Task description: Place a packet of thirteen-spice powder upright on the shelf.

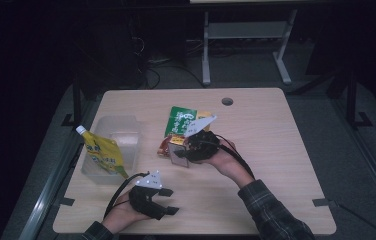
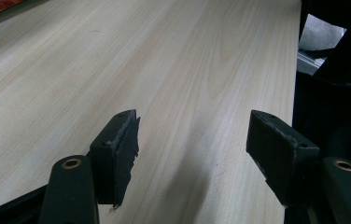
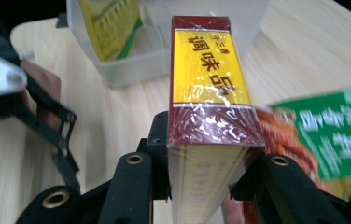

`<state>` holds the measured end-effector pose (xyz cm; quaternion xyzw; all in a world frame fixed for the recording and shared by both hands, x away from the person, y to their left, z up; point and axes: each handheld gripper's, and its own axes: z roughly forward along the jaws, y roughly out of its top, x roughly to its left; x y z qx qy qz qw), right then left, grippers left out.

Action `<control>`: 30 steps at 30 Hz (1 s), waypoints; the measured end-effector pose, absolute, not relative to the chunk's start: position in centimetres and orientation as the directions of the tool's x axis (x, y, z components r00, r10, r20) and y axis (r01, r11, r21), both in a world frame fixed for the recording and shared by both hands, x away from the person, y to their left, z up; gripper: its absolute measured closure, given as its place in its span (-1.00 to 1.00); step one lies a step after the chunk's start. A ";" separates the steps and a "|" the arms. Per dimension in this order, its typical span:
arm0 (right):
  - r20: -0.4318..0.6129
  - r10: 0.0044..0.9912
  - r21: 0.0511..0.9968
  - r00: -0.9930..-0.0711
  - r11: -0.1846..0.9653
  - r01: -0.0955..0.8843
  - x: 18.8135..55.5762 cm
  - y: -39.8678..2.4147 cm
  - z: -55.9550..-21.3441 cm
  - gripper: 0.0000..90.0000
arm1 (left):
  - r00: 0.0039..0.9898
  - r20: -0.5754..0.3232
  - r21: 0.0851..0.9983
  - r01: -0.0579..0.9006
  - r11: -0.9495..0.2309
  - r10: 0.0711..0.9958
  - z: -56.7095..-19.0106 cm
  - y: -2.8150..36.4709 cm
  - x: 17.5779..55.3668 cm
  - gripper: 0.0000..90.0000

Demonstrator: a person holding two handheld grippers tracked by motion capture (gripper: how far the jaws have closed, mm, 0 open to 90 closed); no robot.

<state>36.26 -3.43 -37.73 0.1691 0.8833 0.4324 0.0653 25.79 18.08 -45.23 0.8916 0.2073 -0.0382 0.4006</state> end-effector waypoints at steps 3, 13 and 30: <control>0.018 0.314 0.799 -0.949 0.566 0.202 37.3 -2.1 -37.1 0.49 | 0.911 -0.239 0.700 0.402 -0.591 0.338 -45.2 18.0 25.8 -0.25; -0.013 0.219 0.809 -0.976 0.576 0.119 39.5 2.5 -35.6 0.49 | 0.913 -0.233 0.705 0.396 -0.588 0.335 -45.2 18.1 25.8 -0.25; -0.026 0.110 0.817 -0.994 0.575 0.042 41.4 9.7 -35.2 0.49 | 0.923 -0.206 0.714 0.369 -0.595 0.326 -44.9 18.2 25.8 -0.27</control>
